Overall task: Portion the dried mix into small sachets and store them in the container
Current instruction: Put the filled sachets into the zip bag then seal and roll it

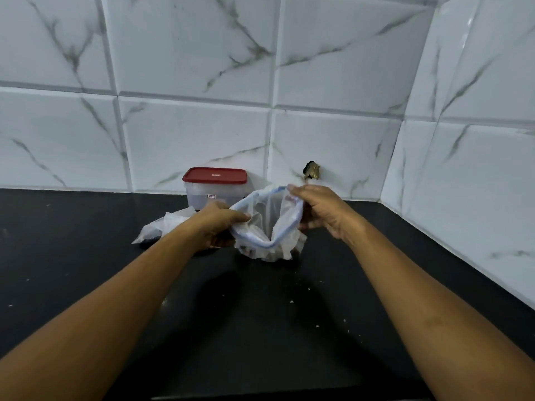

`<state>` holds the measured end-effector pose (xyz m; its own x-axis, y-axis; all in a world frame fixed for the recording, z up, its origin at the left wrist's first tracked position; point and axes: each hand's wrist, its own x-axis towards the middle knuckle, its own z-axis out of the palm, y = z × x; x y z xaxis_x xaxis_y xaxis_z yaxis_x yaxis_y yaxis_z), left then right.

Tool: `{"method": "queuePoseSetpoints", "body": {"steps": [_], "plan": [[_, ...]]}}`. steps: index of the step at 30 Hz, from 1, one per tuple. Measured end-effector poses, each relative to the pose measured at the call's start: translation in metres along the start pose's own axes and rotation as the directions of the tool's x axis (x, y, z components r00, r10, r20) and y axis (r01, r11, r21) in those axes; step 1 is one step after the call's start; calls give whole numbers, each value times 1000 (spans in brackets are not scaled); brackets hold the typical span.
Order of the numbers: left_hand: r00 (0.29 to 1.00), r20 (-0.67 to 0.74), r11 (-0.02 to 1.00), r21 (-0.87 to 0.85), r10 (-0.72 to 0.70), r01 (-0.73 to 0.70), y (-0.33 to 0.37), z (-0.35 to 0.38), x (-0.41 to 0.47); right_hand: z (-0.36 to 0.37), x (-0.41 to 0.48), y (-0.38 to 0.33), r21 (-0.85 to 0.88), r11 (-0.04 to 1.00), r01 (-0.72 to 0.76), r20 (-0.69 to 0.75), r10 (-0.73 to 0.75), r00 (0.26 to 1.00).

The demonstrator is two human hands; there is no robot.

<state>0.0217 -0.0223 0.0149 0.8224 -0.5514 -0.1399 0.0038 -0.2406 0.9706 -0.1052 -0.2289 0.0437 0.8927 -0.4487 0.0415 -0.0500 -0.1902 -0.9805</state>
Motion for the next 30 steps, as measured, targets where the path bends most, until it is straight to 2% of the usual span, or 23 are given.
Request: {"method": "queuePoseSetpoints", "body": {"steps": [2,3,4,6,7,8,9,11,14,16,18,21,23,25,27,28,30], "plan": [[997,-49,986,159,58,-50,-5,-1,2,-7,2,11,111,991,-81,-4,82,997],[985,-103,950,294,141,-106,-7,-2,4,-10,3,19,103,990,-95,-51,101,994],[951,-150,879,442,270,-179,-7,-2,4,-13,4,26,18,995,-99,-122,101,987],[811,-159,681,646,563,-346,-4,2,0,-18,4,43,-232,965,-125,-203,78,976],[736,-125,600,677,665,-426,1,7,-6,-19,4,50,-337,930,-146,-184,86,979],[692,-75,542,684,718,-488,9,13,-12,-19,2,54,-424,889,-171,-150,118,982],[691,-20,514,683,722,-518,16,21,-18,-19,0,56,-491,850,-192,-124,151,981],[754,103,468,727,649,-502,30,40,-30,-18,-2,55,-573,797,-191,-99,164,982],[828,206,350,834,521,-428,39,63,-34,-17,-1,55,-590,796,-138,-90,105,990],[832,227,291,863,505,-412,39,74,-30,-18,-3,58,-558,822,-114,-91,76,993],[832,179,354,843,525,-404,39,75,-26,-18,-6,62,-497,864,-82,-103,34,994],[840,73,545,730,538,-413,45,64,-17,-21,-12,63,-402,914,-53,-110,10,994],[859,64,680,581,508,-446,51,54,-16,-22,-14,60,-384,921,-60,-102,22,994],[888,34,810,396,458,-433,54,46,-18,-21,-14,53,-451,892,-39,-112,-13,994],[899,-36,877,239,437,-417,55,38,-17,-20,-12,44,-447,894,19,-168,-105,980],[898,-69,891,178,434,-417,56,34,-16,-20,-11,39,-387,920,51,-190,-134,973],[895,-80,893,149,438,-424,56,28,-17,-22,-9,35,-366,928,67,-181,-142,973]]}}
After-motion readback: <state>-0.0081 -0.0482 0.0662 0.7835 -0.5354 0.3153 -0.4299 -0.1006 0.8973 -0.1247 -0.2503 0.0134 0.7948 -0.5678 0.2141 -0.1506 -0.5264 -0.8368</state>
